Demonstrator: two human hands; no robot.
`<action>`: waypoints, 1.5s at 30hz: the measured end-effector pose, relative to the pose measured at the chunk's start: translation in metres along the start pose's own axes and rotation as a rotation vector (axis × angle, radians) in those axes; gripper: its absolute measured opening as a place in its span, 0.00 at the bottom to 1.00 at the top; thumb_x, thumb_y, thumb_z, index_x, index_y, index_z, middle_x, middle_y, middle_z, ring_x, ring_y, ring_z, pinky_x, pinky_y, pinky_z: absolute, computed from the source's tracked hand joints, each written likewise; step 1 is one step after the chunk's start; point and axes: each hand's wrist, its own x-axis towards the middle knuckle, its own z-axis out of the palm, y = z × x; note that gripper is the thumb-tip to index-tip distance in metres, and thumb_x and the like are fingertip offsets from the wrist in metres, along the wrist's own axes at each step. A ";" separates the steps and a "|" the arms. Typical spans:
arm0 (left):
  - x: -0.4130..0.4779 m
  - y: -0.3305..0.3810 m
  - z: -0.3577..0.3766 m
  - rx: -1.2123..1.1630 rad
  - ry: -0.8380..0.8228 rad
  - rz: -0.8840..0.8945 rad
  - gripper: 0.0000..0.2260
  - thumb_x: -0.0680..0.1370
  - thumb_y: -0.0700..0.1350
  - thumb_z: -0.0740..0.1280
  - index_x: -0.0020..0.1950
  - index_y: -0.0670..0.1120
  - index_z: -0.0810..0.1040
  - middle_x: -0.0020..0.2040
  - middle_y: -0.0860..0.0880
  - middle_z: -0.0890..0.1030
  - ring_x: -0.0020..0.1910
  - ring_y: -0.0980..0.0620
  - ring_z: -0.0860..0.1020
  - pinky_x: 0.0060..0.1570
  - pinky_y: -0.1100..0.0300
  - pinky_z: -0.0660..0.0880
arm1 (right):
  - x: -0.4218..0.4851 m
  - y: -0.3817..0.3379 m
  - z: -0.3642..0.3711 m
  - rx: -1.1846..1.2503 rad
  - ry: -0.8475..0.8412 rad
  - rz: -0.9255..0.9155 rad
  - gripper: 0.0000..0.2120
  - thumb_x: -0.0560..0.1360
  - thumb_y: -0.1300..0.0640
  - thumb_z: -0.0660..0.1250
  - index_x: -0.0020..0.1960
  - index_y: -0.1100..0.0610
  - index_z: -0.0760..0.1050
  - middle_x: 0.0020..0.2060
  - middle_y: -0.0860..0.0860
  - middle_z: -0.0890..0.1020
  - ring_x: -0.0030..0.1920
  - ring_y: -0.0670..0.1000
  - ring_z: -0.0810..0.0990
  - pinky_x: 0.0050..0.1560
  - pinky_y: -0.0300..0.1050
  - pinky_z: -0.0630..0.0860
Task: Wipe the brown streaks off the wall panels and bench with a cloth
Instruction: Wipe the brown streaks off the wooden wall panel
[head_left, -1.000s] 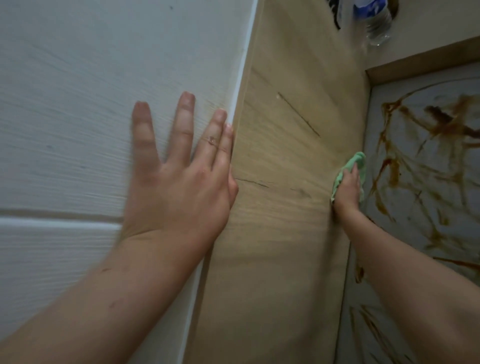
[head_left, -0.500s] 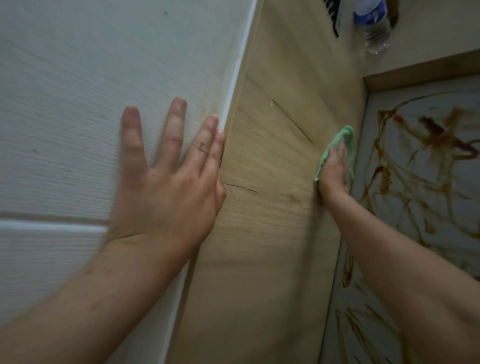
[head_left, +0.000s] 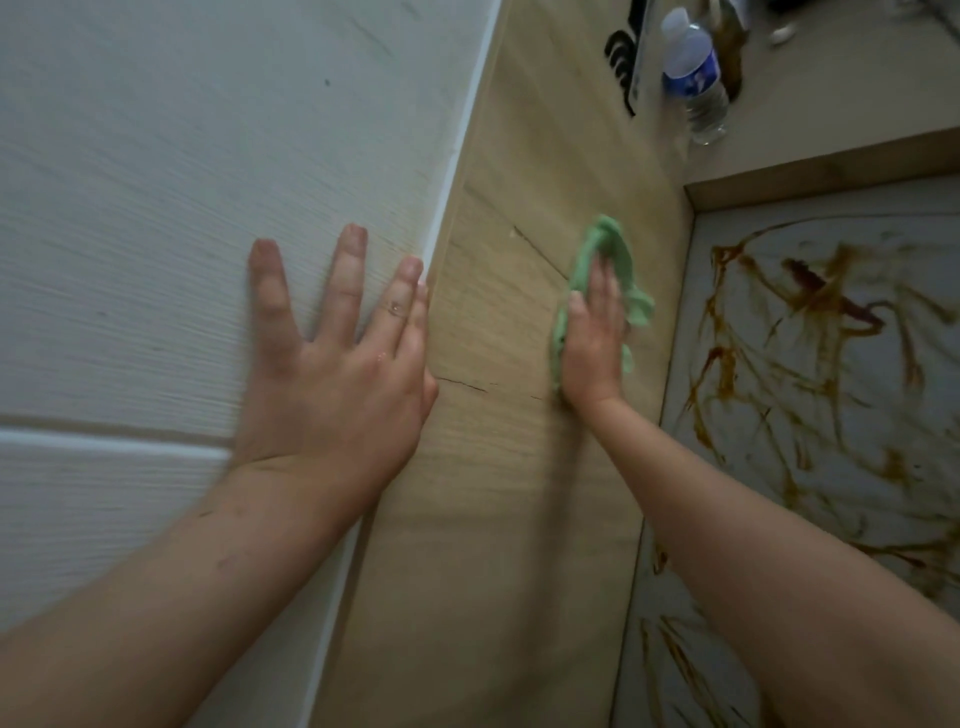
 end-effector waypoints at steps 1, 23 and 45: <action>-0.001 0.000 0.001 0.004 0.013 -0.003 0.28 0.86 0.51 0.39 0.83 0.42 0.58 0.84 0.46 0.57 0.82 0.32 0.46 0.70 0.22 0.40 | 0.004 0.017 -0.003 0.018 -0.001 0.176 0.28 0.86 0.45 0.43 0.85 0.48 0.47 0.84 0.48 0.51 0.83 0.49 0.47 0.82 0.58 0.47; 0.000 0.001 -0.002 0.013 0.027 -0.009 0.27 0.85 0.52 0.44 0.83 0.43 0.59 0.83 0.46 0.60 0.82 0.32 0.47 0.70 0.22 0.37 | -0.070 -0.091 0.008 -0.043 -0.129 -0.383 0.29 0.85 0.42 0.49 0.84 0.43 0.48 0.84 0.51 0.50 0.84 0.54 0.46 0.81 0.62 0.51; 0.110 -0.050 -0.051 -0.093 0.019 0.058 0.24 0.82 0.49 0.50 0.69 0.42 0.78 0.77 0.40 0.70 0.81 0.40 0.61 0.78 0.35 0.47 | 0.035 -0.143 -0.028 -0.044 -0.300 0.178 0.28 0.87 0.42 0.47 0.83 0.37 0.39 0.84 0.44 0.43 0.83 0.50 0.43 0.82 0.55 0.43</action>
